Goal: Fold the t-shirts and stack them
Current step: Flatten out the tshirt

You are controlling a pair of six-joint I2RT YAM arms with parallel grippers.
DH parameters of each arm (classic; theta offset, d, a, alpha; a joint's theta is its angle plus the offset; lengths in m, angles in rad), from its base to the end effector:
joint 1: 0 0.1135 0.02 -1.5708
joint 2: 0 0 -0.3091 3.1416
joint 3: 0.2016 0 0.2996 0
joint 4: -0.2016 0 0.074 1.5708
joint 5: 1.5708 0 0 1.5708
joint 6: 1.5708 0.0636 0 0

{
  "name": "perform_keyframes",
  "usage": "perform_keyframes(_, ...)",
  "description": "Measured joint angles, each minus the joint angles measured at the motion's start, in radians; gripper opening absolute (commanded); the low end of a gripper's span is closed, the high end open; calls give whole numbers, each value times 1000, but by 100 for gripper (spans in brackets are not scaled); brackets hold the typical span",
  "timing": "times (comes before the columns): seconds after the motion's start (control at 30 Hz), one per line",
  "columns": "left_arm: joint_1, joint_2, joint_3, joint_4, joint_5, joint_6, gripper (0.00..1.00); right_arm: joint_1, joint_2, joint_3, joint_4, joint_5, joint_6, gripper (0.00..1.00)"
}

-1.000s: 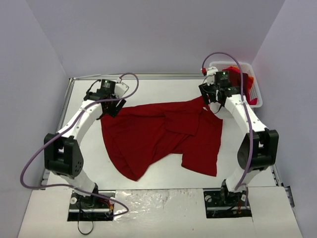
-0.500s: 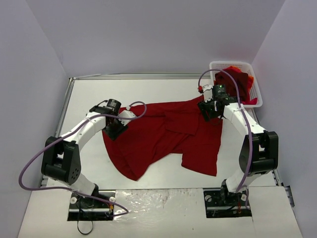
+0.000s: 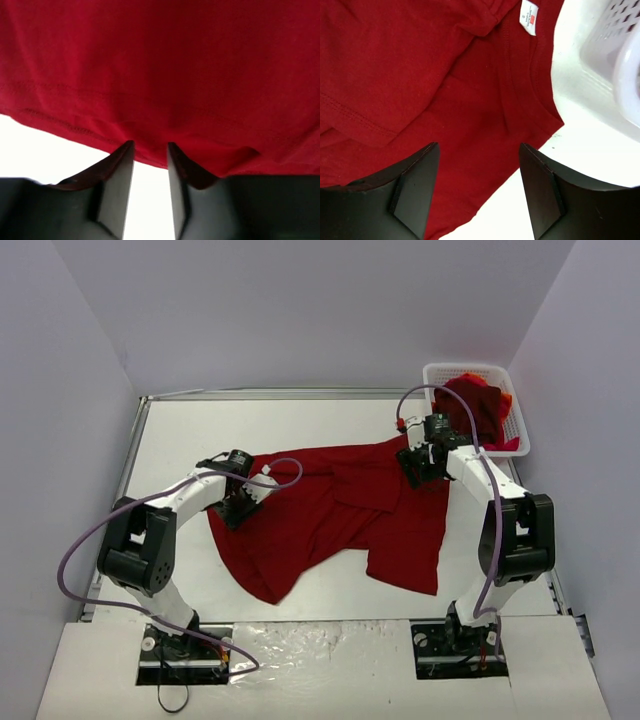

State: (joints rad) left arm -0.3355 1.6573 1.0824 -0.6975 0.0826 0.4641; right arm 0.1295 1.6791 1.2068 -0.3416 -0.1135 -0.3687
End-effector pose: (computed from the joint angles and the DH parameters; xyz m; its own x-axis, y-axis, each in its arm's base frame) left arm 0.3439 -0.1255 0.1809 -0.6499 0.6991 -0.2982 0.7179 0.6935 0.0611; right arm 0.4317 0.0635 0.2409 -0.5984 -0.4390 -0.6702 -0.4514 0.8758 -0.1707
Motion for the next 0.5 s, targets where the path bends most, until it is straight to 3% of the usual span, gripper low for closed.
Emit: perform_keyframes(0.5,-110,-16,-35,-23,26,11,29,1,77,-3,2,-26,0,59)
